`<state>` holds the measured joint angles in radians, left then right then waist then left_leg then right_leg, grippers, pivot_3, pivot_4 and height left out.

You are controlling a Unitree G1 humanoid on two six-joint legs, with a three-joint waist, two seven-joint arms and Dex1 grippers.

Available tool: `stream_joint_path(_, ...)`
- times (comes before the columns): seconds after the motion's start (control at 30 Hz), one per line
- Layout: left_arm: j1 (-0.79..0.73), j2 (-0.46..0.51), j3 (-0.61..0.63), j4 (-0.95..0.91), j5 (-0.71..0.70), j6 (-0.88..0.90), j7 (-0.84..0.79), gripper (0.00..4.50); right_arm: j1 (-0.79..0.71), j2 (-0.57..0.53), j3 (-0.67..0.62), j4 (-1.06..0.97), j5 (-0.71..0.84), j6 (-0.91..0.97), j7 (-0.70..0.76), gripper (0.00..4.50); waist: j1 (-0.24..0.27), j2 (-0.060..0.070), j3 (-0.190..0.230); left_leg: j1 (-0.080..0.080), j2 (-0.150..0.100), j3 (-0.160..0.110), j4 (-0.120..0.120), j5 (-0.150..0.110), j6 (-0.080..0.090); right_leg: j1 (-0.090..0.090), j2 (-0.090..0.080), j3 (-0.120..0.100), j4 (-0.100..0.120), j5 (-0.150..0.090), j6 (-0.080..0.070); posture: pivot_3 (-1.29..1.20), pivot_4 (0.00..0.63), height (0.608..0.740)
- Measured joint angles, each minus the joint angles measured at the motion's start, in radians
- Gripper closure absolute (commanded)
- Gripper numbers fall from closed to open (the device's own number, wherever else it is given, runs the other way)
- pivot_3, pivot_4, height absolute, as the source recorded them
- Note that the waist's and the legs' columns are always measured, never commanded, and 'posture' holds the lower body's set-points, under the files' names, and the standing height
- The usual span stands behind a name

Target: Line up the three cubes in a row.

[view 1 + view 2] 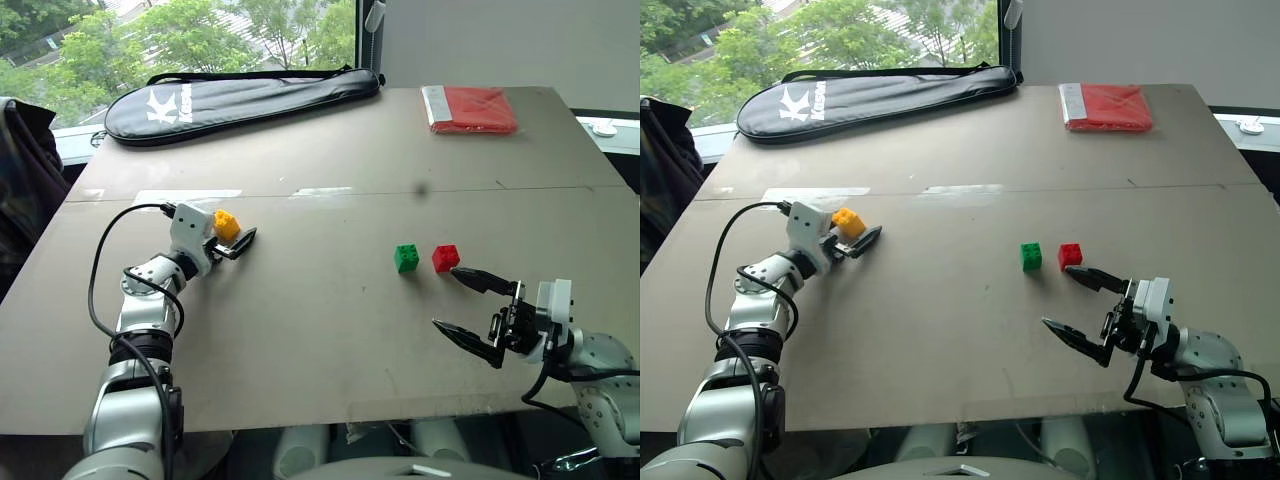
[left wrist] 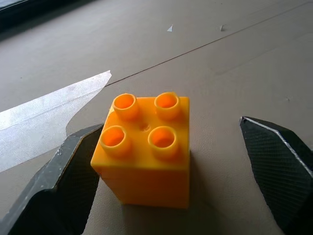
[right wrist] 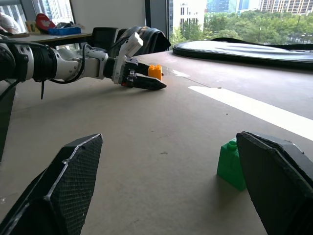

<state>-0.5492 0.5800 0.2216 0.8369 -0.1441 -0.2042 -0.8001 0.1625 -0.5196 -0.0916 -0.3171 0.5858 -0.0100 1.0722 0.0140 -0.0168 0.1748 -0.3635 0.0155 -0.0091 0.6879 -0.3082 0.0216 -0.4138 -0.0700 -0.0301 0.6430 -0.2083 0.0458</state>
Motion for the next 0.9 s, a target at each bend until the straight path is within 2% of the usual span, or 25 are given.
stream_joint_path(0.1, -0.031, 0.007, 0.0, 0.06, -0.005, -0.018, -0.048, 2.92, 0.009, 0.0, -0.001, -0.014, 0.0, -0.002, -0.002, 0.0, 0.0, 0.0, 0.0, 0.0, 0.0, 0.0, 0.0, 0.0, 0.0, 0.0, 0.0, 0.0, 0.0, 0.0, 0.0, 0.0, 0.15, 0.707)
stream_joint_path(0.13, -0.035, 0.007, 0.0, 0.071, -0.007, -0.023, -0.062, 3.21, 0.01, 0.0, -0.001, -0.016, 0.0, -0.002, -0.003, 0.0, 0.0, 0.0, 0.0, 0.0, 0.0, 0.0, 0.0, 0.0, 0.0, 0.0, 0.0, 0.0, 0.0, 0.0, 0.0, 0.0, 0.15, 0.707)
stream_joint_path(0.33, -0.033, -0.018, -0.039, 0.016, -0.037, 0.023, -0.208, 3.15, 0.028, 0.001, -0.004, -0.019, 0.0, -0.015, -0.01, 0.0, 0.003, 0.0, 0.0, -0.001, -0.001, 0.0, 0.0, 0.0, 0.0, 0.0, -0.001, 0.0, 0.0, 0.0, 0.0, 0.0, 0.15, 0.707)
stream_joint_path(0.5, -0.037, -0.054, -0.131, -0.09, -0.051, 0.114, -0.344, 3.15, 0.04, 0.001, -0.009, -0.018, 0.0, -0.024, -0.009, 0.0, 0.0, 0.0, 0.0, -0.001, -0.001, 0.0, 0.0, 0.0, 0.0, 0.0, -0.001, 0.001, 0.0, 0.0, 0.0, 0.0, 0.15, 0.707)
stream_joint_path(0.6, -0.093, -0.126, -0.236, -0.098, -0.034, 0.108, -0.456, 3.15, 0.061, -0.005, -0.027, 0.003, -0.008, -0.043, 0.002, 0.0, 0.006, 0.0, 0.0, -0.002, -0.002, -0.001, 0.001, 0.0, 0.0, 0.0, -0.001, 0.0, 0.0, 0.0, 0.0, 0.0, 0.15, 0.707)
stream_joint_path(0.7, -0.14, -0.154, -0.294, -0.069, -0.007, 0.055, -0.522, 3.15, 0.071, -0.005, -0.035, 0.006, -0.011, -0.055, 0.006, 0.0, -0.002, -0.001, 0.001, -0.002, -0.002, -0.001, 0.001, 0.0, 0.0, 0.0, 0.0, 0.001, 0.0, 0.0, 0.0, 0.0, 0.15, 0.707)
stream_joint_path(0.9, -0.278, -0.234, -0.388, 0.107, 0.066, -0.13, -0.616, 3.15, 0.11, -0.002, -0.047, 0.013, -0.025, -0.087, -0.003, 0.0, -0.003, -0.001, 0.001, -0.002, -0.002, -0.001, 0.001, 0.0, 0.0, 0.0, 0.0, 0.0, 0.0, 0.0, 0.0, 0.0, 0.15, 0.707)
